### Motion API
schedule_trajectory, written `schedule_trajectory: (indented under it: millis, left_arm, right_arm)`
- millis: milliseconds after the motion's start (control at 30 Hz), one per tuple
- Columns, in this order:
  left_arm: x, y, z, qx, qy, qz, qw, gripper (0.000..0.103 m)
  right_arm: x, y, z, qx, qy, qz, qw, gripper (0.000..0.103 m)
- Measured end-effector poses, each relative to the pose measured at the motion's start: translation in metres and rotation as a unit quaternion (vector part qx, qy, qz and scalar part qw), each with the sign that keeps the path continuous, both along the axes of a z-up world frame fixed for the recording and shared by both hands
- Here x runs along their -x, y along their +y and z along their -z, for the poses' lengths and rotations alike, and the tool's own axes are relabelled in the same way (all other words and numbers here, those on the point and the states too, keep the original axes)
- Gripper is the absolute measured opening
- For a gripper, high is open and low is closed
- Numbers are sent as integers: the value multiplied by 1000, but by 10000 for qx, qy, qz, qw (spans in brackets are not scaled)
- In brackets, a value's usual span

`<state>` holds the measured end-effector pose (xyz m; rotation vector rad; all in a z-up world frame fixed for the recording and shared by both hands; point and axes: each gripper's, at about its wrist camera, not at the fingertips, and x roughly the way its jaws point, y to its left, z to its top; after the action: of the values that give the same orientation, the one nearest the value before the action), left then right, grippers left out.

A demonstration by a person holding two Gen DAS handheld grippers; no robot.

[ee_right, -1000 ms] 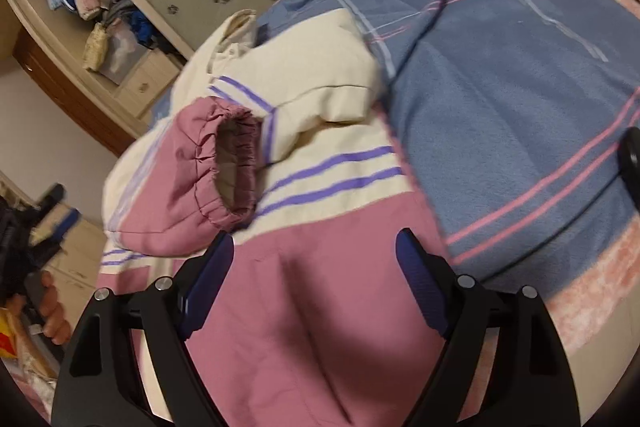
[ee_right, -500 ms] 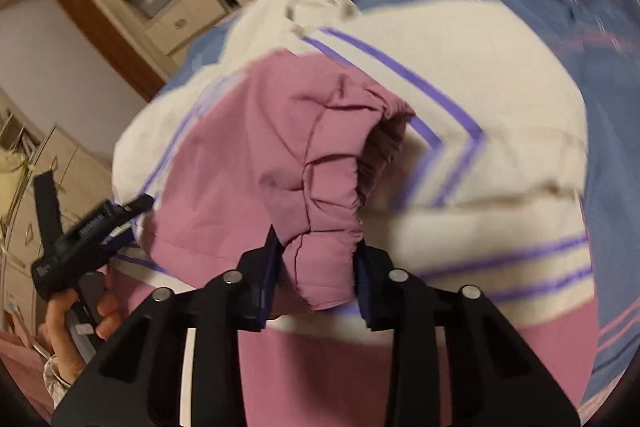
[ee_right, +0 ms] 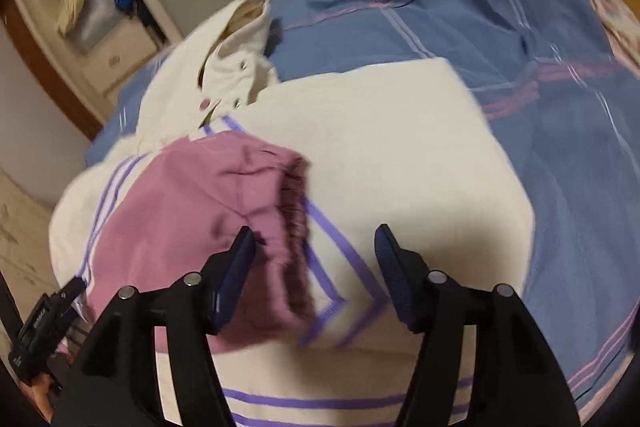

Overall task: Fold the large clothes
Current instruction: 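Lay the held sleeve across the jacket front and open the left gripper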

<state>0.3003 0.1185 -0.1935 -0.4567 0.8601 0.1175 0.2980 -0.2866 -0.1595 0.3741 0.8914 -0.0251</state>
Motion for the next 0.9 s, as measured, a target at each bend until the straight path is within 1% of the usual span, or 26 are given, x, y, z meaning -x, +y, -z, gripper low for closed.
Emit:
schedule_trajectory:
  millis: [33, 67, 100, 133, 167, 200, 267, 333, 400, 433, 500, 567, 667, 733, 767, 833, 867, 900]
  left_arm:
    - [10, -1, -10, -88, -205, -23, 9997, 98]
    - [15, -4, -19, -192, -370, 10, 9991, 97]
    - [20, -10, -28, -337, -550, 89, 9979, 95]
    - [23, -17, -37, -460, -685, 227, 9963, 94]
    - [23, -24, -42, -519, -726, 408, 9952, 93]
    - [21, -32, -45, -559, -688, 590, 9943, 92]
    - [12, -47, -42, -659, -481, 838, 9931, 91]
    - [1, -59, -31, -738, -236, 1043, 9915, 91]
    - [-13, -64, -13, -811, 48, 1066, 9910, 91]
    - [-24, -65, -4, -858, 193, 1076, 9903, 91]
    - [-41, -68, 8, -1025, 303, 1095, 9882, 91]
    - [-59, -69, 12, -1109, 370, 1054, 9875, 91]
    - [-88, -64, 12, -1059, 407, 850, 9899, 92]
    - [-96, -62, 13, -1032, 440, 831, 9902, 92]
    - [-96, -60, 12, -979, 457, 840, 9906, 92]
    - [-81, -56, 5, -885, 383, 890, 9913, 92]
    - [-67, -53, -1, -883, 295, 889, 9917, 92]
    - [-54, -50, -6, -880, 214, 898, 9918, 92]
  right_arm:
    - [11, -7, -2, -106, -185, 153, 9997, 60]
    - [23, -11, -8, -52, -359, 275, 9990, 48]
    - [29, -9, -12, 49, -459, 201, 9987, 36]
    - [31, -2, -17, 87, -551, -14, 9984, 33]
    - [33, 8, -20, 102, -596, -374, 9975, 32]
    - [31, 20, -20, 176, -544, -675, 9961, 31]
    - [24, 44, -17, 444, -400, -1067, 9925, 31]
    - [13, 65, -10, 737, -212, -1267, 9890, 31]
    - [-7, 78, 5, 1005, 29, -1255, 9870, 31]
    - [-16, 81, 12, 1031, 156, -1235, 9868, 31]
    - [-42, 85, 23, 1006, 315, -1157, 9877, 31]
    - [-64, 89, 25, 1064, 295, -1078, 9880, 31]
    - [-95, 95, 24, 1144, 84, -1015, 9882, 31]
    - [-103, 101, 25, 1324, 30, -1050, 9856, 31]
    - [-102, 103, 24, 1388, 28, -1092, 9843, 31]
    - [-87, 100, 16, 1365, -37, -1221, 9831, 33]
    - [-70, 96, 8, 1276, -185, -1284, 9833, 37]
    - [-52, 91, 1, 1190, -356, -1328, 9833, 44]
